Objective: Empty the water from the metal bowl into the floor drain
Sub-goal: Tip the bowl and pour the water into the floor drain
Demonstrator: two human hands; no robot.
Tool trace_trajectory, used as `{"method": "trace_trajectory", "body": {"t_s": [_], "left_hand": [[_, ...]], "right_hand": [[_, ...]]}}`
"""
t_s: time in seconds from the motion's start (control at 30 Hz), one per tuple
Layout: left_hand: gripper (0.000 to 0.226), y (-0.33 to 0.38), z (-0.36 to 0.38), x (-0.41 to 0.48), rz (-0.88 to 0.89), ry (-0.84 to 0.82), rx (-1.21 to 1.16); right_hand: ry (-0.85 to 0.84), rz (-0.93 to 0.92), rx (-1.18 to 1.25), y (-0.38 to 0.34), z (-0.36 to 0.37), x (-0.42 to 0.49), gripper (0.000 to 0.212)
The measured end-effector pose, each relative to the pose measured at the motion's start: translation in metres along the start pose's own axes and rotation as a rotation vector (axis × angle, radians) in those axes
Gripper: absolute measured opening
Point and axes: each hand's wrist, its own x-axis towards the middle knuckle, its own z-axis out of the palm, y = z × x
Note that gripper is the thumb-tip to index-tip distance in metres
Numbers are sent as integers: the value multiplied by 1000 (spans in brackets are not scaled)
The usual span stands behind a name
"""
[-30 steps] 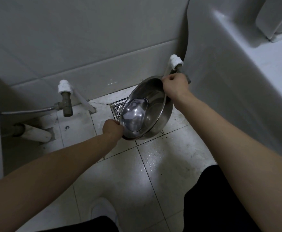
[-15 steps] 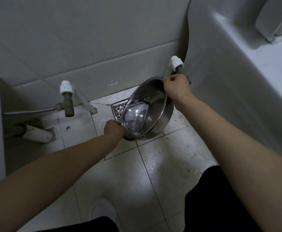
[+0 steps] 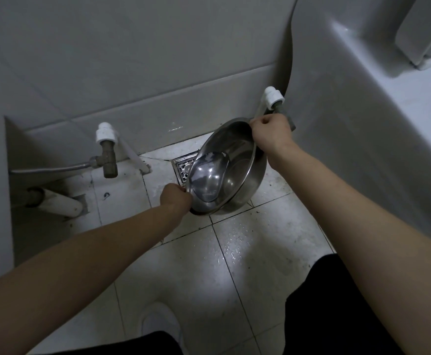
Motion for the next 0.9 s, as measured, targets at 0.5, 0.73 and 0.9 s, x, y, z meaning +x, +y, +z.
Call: {"method": "trace_trajectory", "body": {"t_s": [0.5, 0.73, 0.9], "left_hand": [[19, -2, 0, 2, -12, 5, 2], [13, -2, 1, 4, -8, -10, 8], [12, -3, 3, 5, -2, -19, 6]], "right_hand": [[-13, 1, 10, 1, 3, 3, 27], [-9, -11, 10, 0, 4, 3, 22], [-10, -4, 4, 1, 5, 5, 26]]}}
